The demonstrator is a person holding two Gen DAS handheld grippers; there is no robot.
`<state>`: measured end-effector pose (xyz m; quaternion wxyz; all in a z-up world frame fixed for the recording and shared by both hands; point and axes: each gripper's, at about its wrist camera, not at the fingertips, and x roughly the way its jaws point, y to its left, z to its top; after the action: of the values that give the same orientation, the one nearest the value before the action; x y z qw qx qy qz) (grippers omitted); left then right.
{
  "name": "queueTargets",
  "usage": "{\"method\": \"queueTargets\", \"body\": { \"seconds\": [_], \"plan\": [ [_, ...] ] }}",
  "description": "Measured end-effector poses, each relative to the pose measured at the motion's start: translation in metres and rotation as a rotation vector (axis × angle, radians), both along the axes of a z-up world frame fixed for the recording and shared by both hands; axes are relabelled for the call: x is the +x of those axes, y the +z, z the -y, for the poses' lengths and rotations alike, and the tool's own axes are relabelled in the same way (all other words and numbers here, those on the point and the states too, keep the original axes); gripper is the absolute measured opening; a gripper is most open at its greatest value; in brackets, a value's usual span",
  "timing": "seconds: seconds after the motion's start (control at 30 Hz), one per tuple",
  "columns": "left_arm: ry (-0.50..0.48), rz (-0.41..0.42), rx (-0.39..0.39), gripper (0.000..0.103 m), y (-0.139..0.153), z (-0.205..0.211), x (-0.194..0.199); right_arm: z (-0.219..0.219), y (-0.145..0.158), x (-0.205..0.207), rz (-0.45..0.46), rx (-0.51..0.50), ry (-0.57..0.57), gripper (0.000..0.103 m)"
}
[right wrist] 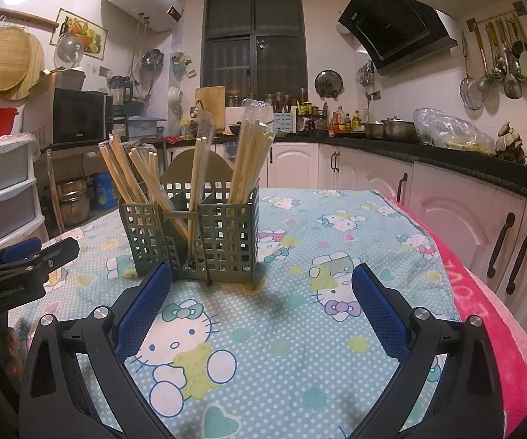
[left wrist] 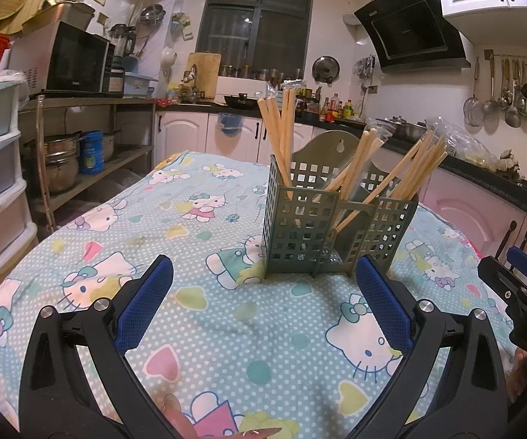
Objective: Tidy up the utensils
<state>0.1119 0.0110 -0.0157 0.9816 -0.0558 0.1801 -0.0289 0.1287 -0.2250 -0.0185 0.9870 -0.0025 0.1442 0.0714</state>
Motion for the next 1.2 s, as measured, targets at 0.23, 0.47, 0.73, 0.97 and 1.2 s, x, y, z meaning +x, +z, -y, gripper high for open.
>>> {"method": "queueTargets", "body": {
  "seconds": [0.23, 0.47, 0.73, 0.97, 1.2],
  "plan": [
    [-0.001, 0.0, 0.0, 0.092, 0.0, 0.0, 0.0, 0.0, 0.0, 0.0, 0.0, 0.0, -0.001, 0.096],
    [-0.001, 0.0, 0.001, 0.092, 0.0, 0.0, 0.0, 0.0, 0.001, 0.0, 0.0, 0.0, -0.002, 0.096],
    [0.003, -0.015, -0.007, 0.092, 0.0, -0.002, 0.001, -0.001, -0.002, 0.001, -0.004, 0.001, -0.003, 0.096],
    [0.094, -0.123, 0.002, 0.092, -0.006, -0.009, 0.017, 0.0, -0.005, 0.004, -0.022, -0.004, -0.017, 0.096],
    [0.088, -0.152, -0.044, 0.092, 0.0, -0.027, 0.015, 0.011, -0.001, 0.01, -0.057, -0.004, -0.044, 0.096]
  ]
}}
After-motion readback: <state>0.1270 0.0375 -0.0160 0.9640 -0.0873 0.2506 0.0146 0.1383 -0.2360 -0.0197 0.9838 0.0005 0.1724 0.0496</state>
